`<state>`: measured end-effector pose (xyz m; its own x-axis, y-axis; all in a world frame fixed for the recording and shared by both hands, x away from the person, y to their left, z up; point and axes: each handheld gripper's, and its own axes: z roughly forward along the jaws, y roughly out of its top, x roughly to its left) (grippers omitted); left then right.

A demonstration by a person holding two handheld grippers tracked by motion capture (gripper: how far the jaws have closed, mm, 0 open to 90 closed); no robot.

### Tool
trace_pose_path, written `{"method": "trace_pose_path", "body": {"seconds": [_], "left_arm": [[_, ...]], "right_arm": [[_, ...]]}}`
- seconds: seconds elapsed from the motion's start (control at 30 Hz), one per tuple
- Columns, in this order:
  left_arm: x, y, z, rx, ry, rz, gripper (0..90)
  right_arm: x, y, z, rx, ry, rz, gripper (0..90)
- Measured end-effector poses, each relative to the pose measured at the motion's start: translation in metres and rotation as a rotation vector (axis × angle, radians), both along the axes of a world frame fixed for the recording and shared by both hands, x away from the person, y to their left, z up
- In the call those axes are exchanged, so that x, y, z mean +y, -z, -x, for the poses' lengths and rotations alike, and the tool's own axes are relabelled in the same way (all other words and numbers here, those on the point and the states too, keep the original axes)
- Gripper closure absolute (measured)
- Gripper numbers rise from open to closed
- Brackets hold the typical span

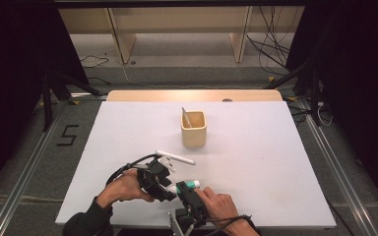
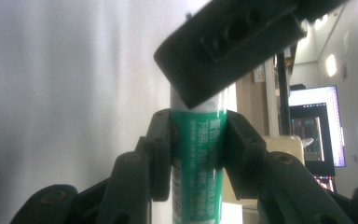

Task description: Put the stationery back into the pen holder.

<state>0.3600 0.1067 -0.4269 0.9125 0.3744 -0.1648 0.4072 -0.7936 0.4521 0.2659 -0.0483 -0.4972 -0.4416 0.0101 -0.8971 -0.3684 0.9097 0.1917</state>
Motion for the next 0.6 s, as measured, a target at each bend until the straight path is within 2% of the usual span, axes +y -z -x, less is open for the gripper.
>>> {"method": "trace_pose_path", "body": {"seconds": [0.07, 0.2, 0.3, 0.33, 0.4, 0.47, 0.6], "left_arm": [[0.003, 0.0, -0.001, -0.005, -0.002, 0.011, 40.9], [0.009, -0.002, -0.001, -0.028, 0.004, 0.044, 34.6], [0.014, -0.003, -0.003, -0.044, -0.02, 0.056, 30.8], [0.015, -0.003, -0.003, -0.047, -0.025, 0.056, 30.1], [0.018, -0.003, -0.004, -0.061, -0.022, 0.064, 28.6], [0.02, -0.002, -0.004, -0.068, -0.033, 0.082, 27.6], [0.024, 0.001, -0.006, -0.106, -0.072, 0.108, 25.6]], "right_arm": [[-0.001, -0.002, -0.002, -0.013, -0.011, 0.001, 66.0], [-0.005, -0.005, -0.004, -0.002, -0.003, -0.011, 66.0], [-0.009, -0.008, -0.006, -0.003, -0.001, -0.017, 66.0], [-0.01, -0.008, -0.005, 0.005, 0.01, -0.037, 66.0], [-0.013, -0.01, -0.008, -0.001, 0.008, -0.045, 66.0], [-0.017, -0.013, -0.01, 0.008, 0.033, -0.061, 66.0], [-0.025, -0.02, -0.016, 0.046, 0.054, -0.117, 66.0]]}}
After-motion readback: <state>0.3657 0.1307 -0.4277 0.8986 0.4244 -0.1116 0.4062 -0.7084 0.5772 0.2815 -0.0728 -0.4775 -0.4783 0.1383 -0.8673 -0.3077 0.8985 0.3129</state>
